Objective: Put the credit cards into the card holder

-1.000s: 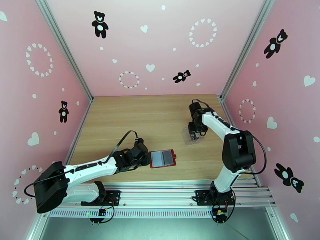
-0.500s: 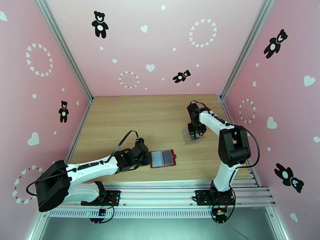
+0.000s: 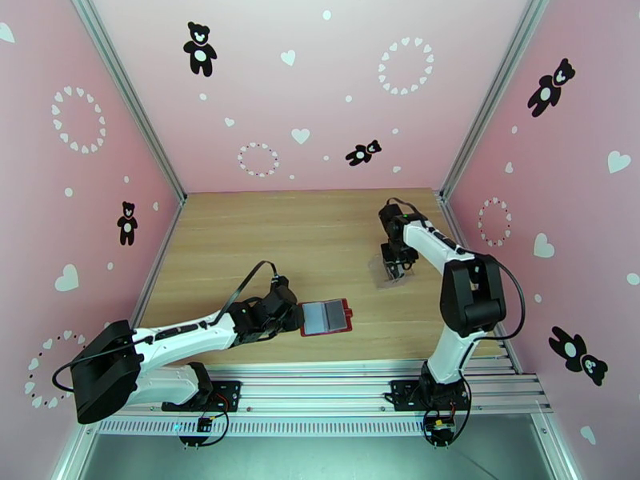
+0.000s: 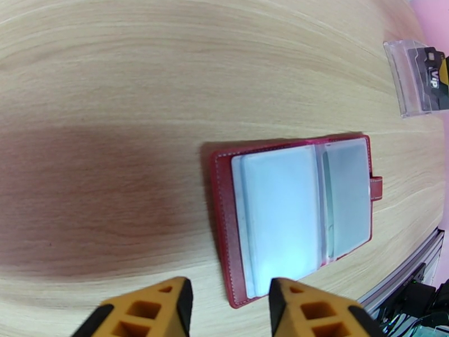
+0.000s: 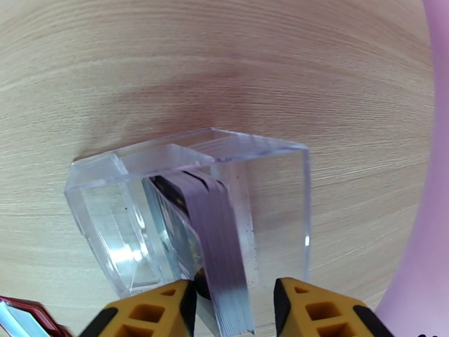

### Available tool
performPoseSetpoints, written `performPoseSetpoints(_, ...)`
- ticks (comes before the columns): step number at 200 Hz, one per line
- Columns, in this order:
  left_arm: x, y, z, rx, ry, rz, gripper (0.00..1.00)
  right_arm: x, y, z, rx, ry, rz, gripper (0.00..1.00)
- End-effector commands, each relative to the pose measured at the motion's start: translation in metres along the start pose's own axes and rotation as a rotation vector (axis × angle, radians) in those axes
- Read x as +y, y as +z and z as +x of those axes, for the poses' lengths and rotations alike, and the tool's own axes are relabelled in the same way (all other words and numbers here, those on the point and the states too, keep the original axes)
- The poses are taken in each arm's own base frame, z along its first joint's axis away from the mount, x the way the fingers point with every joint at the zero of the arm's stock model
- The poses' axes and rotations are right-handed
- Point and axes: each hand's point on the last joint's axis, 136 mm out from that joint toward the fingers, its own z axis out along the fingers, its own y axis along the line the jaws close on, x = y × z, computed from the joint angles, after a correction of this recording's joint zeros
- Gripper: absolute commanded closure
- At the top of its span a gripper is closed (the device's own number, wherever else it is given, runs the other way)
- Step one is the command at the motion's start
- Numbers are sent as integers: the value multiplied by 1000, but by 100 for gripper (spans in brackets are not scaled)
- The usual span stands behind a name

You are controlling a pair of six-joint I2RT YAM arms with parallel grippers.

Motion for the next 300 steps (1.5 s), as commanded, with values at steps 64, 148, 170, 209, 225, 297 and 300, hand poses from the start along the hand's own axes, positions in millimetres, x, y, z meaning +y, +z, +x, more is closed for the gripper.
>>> performPoseSetpoints(64, 7, 4, 4, 20, 5, -11, 57, -4, -16, 1, -40, 32, -45, 97)
performPoseSetpoints(148, 6, 3, 3, 20, 5, -8, 57, 11, -3, 2, 9, 13, -107, 53)
performPoseSetpoints(170, 6, 3, 3, 20, 5, -8, 57, 8, 6, 4, 29, 13, -85, 53)
performPoseSetpoints(209, 5, 5, 4, 24, 5, -6, 57, 9, 15, 7, 58, 10, -85, 52)
performPoseSetpoints(225, 5, 5, 4, 26, 6, -7, 57, 8, 19, 9, 70, 7, -70, 52)
performPoseSetpoints(297, 6, 5, 5, 26, 4, -8, 57, -2, 20, 6, 63, 23, -28, 53)
performPoseSetpoints(300, 6, 5, 4, 24, 4, -8, 57, -3, 18, 6, 57, 25, -25, 53)
